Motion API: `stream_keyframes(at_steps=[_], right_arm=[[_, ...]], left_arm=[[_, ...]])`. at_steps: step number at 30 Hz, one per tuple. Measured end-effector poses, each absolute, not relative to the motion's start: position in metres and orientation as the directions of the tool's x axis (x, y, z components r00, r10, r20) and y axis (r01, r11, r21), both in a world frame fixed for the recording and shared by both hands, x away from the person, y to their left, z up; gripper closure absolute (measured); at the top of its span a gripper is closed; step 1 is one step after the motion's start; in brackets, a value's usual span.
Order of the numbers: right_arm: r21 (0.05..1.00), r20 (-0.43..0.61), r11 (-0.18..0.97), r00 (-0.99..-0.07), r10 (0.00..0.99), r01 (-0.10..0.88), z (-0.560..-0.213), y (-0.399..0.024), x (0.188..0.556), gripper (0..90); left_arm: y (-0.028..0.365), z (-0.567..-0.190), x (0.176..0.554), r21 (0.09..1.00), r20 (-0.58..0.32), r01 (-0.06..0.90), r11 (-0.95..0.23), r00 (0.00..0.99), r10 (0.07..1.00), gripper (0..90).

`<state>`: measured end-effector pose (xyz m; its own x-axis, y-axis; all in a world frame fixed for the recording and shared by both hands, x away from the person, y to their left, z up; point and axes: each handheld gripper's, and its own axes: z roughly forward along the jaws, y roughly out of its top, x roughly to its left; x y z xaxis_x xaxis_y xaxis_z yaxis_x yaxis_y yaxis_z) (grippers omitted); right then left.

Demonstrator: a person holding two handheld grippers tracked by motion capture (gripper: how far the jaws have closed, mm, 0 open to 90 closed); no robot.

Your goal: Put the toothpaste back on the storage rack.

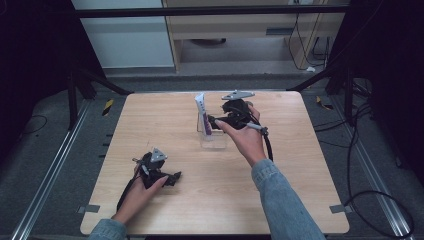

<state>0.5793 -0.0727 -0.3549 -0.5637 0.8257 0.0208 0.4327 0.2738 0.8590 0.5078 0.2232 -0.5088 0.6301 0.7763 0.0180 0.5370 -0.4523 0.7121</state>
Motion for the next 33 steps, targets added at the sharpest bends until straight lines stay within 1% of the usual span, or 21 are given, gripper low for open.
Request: stream_keyframes(at_steps=[6,12,16,20,33], right_arm=[[0.856,0.008,0.279,-0.550,0.835,0.436,-0.356,-0.084,0.576,9.7],[0.852,-0.004,0.288,-0.544,0.839,0.438,-0.360,-0.092,0.573,8.5],[0.854,-0.003,0.286,-0.545,0.839,0.435,-0.361,-0.099,0.569,8.5],[0.853,-0.033,0.305,-0.538,0.842,0.425,-0.361,-0.106,0.564,8.6],[0.850,-0.039,0.293,-0.502,0.864,0.438,-0.370,-0.135,0.554,11.2]], left_arm=[[0.223,-0.509,0.508,0.710,0.020,0.536,-0.456,0.632,0.775,0.0],[0.223,-0.509,0.508,0.711,0.020,0.536,-0.456,0.632,0.775,0.0],[0.223,-0.509,0.508,0.711,0.020,0.536,-0.455,0.632,0.775,0.0],[0.223,-0.509,0.508,0.710,0.021,0.536,-0.456,0.632,0.775,0.0],[0.223,-0.509,0.508,0.710,0.021,0.536,-0.457,0.632,0.774,0.0]])
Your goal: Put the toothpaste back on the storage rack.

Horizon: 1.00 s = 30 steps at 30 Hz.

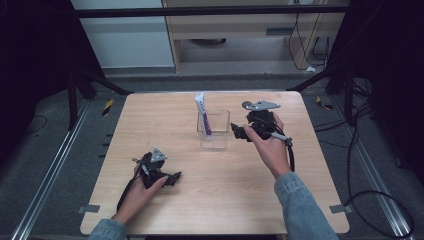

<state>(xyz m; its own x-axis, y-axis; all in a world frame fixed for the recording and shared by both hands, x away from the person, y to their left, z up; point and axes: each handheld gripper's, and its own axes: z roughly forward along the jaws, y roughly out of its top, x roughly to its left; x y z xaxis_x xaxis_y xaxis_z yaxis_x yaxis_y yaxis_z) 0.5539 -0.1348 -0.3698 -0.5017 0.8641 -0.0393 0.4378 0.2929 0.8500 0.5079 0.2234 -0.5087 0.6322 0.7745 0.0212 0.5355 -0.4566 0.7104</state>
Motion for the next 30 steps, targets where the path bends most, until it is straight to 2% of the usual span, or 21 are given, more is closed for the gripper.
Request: stream_keyframes(at_steps=[17,30], right_arm=[[0.825,-0.091,0.352,-0.510,0.855,0.442,-0.384,-0.168,0.533,12.7],[0.809,-0.075,0.335,-0.480,0.874,0.483,-0.403,-0.195,0.518,12.4]], left_arm=[[0.223,-0.509,0.508,0.710,0.020,0.537,-0.455,0.631,0.775,0.0],[0.223,-0.509,0.508,0.711,0.020,0.537,-0.455,0.631,0.776,0.0]])
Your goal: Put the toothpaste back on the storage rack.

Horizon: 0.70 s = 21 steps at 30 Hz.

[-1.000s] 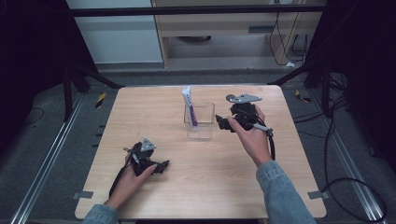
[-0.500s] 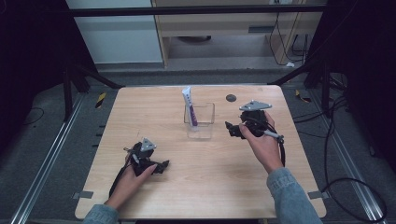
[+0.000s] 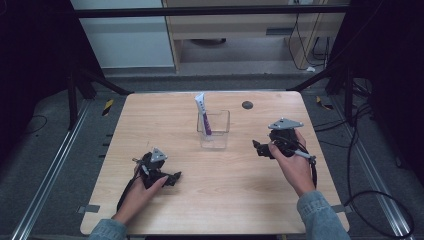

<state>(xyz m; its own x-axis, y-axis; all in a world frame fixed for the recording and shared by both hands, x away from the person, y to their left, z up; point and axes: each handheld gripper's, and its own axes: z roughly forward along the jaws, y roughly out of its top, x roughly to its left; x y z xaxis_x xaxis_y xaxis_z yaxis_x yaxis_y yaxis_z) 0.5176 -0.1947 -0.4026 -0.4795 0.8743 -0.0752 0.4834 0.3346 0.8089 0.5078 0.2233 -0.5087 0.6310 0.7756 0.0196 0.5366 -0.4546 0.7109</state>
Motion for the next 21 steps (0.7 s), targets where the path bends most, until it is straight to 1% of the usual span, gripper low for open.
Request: stream_keyframes(at_steps=[7,21], right_arm=[[0.806,-0.061,0.312,-0.454,0.889,0.502,-0.419,-0.210,0.516,12.4],[0.774,-0.032,0.265,-0.382,0.923,0.575,-0.459,-0.236,0.521,12.4]], left_arm=[[0.223,-0.509,0.508,0.711,0.020,0.536,-0.455,0.631,0.775,0.0],[0.223,-0.509,0.508,0.710,0.021,0.536,-0.456,0.632,0.775,0.0]])
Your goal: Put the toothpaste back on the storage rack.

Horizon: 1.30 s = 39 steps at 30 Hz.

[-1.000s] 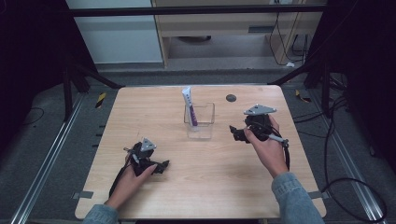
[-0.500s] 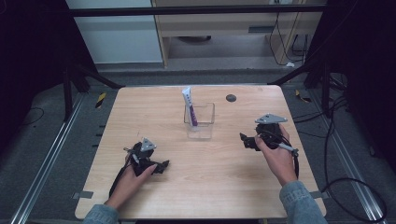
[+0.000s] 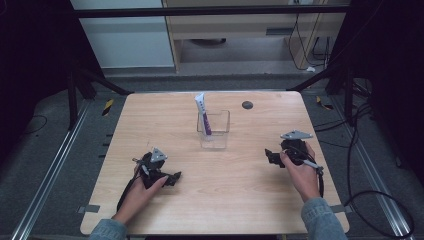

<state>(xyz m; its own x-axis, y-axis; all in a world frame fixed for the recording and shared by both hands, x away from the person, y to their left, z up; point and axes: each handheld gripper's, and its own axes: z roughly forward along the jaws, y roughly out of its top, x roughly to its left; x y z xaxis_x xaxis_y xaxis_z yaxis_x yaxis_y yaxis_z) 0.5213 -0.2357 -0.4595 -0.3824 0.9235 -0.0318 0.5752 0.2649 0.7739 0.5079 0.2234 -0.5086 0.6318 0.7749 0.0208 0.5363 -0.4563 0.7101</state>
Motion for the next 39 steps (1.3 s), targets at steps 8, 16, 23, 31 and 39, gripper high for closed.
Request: stream_keyframes(at_steps=[8,16,23,31,39], right_arm=[[0.763,-0.019,0.243,-0.355,0.935,0.599,-0.476,-0.242,0.528,12.6],[0.757,-0.014,0.222,-0.324,0.946,0.614,-0.488,-0.244,0.539,12.5],[0.764,-0.007,0.188,-0.284,0.959,0.617,-0.494,-0.245,0.545,10.5],[0.765,0.015,0.139,-0.232,0.973,0.629,-0.504,-0.244,0.550,8.0],[0.743,0.025,0.121,-0.208,0.978,0.658,-0.510,-0.242,0.553,6.1]], left_arm=[[0.223,-0.509,0.508,0.710,0.021,0.536,-0.456,0.632,0.775,0.0],[0.223,-0.509,0.508,0.710,0.021,0.536,-0.457,0.632,0.775,0.0],[0.223,-0.509,0.508,0.710,0.021,0.536,-0.456,0.632,0.775,0.0],[0.223,-0.509,0.508,0.710,0.021,0.536,-0.456,0.632,0.775,0.0],[0.223,-0.509,0.508,0.710,0.021,0.536,-0.456,0.632,0.775,0.0]])
